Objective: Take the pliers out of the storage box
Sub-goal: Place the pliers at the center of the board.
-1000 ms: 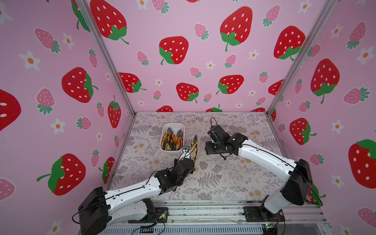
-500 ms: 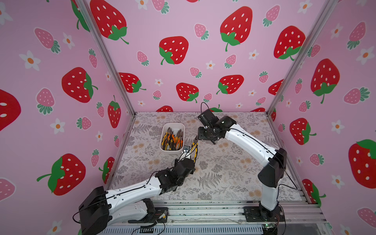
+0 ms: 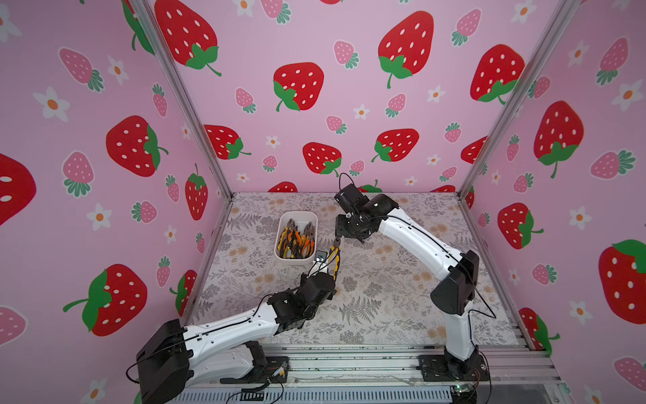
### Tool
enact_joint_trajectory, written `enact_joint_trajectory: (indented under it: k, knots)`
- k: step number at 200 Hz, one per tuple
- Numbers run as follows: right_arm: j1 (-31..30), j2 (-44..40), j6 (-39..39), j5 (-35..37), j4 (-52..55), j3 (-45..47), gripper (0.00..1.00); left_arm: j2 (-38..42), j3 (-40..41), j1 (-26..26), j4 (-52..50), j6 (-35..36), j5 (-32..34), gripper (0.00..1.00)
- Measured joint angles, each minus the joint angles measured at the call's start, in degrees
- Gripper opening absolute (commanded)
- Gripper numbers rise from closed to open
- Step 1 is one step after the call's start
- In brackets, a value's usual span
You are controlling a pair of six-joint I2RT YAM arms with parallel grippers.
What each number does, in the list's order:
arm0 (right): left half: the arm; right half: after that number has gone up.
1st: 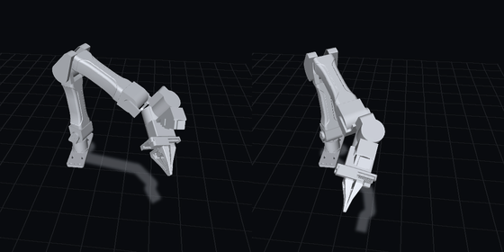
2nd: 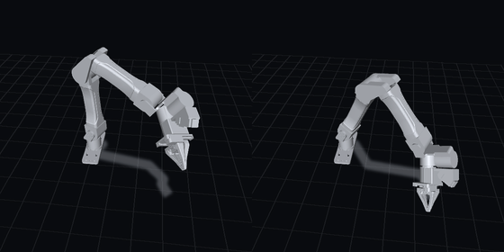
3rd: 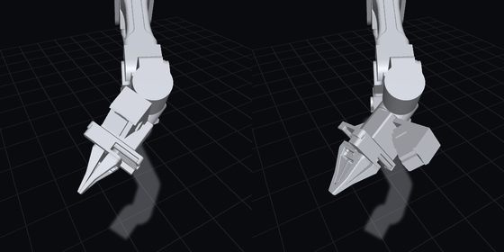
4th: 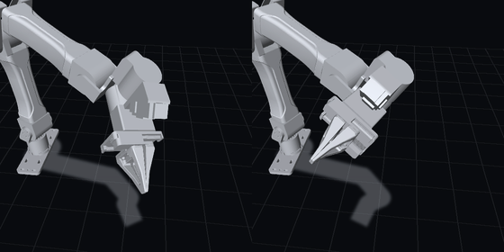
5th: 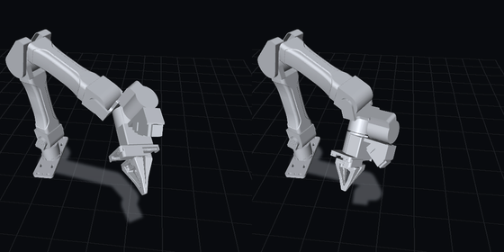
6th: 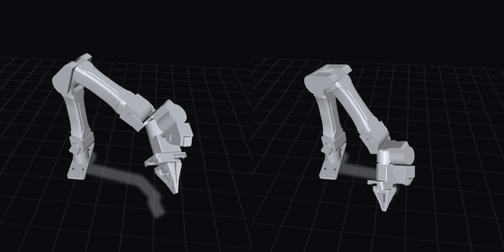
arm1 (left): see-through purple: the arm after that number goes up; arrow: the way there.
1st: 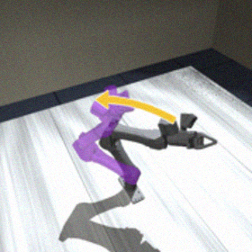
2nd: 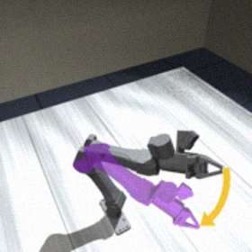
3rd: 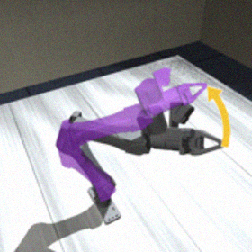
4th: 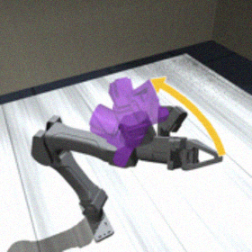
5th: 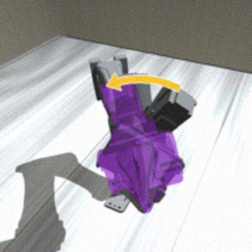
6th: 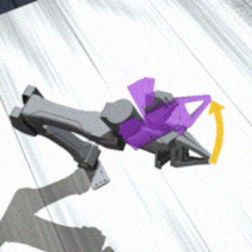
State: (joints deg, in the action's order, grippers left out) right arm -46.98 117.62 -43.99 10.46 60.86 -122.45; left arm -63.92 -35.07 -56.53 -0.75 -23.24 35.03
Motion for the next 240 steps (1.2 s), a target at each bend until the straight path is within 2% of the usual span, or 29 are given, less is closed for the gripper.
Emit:
enact_joint_trajectory:
  k: [51, 127, 131, 180, 240]
  knots:
    - [-0.3, 4.3, -0.5, -0.6, 0.9, -2.8, 0.57, -0.6, 0.0, 0.0, 0.4, -0.2, -0.1, 0.0]
    - [-1.7, 5.3, -2.2, -0.3, 2.1, -3.9, 0.53, -0.6, 0.0, 0.0, 0.6, -0.5, -0.1, 0.0]
    - [-1.8, 5.4, -2.4, -0.3, 2.3, -4.0, 0.5, -0.6, 0.0, 0.0, 0.6, -0.5, -0.1, 0.0]
    - [-2.3, 6.7, -5.7, 1.0, 4.8, -4.0, 0.41, -0.6, 0.7, 0.0, 0.8, -0.6, 0.1, 0.0]
    - [-2.9, 6.7, -8.9, 1.8, 5.6, -4.0, 0.41, -0.7, 0.8, -0.2, 0.9, -0.6, 1.1, 0.0]
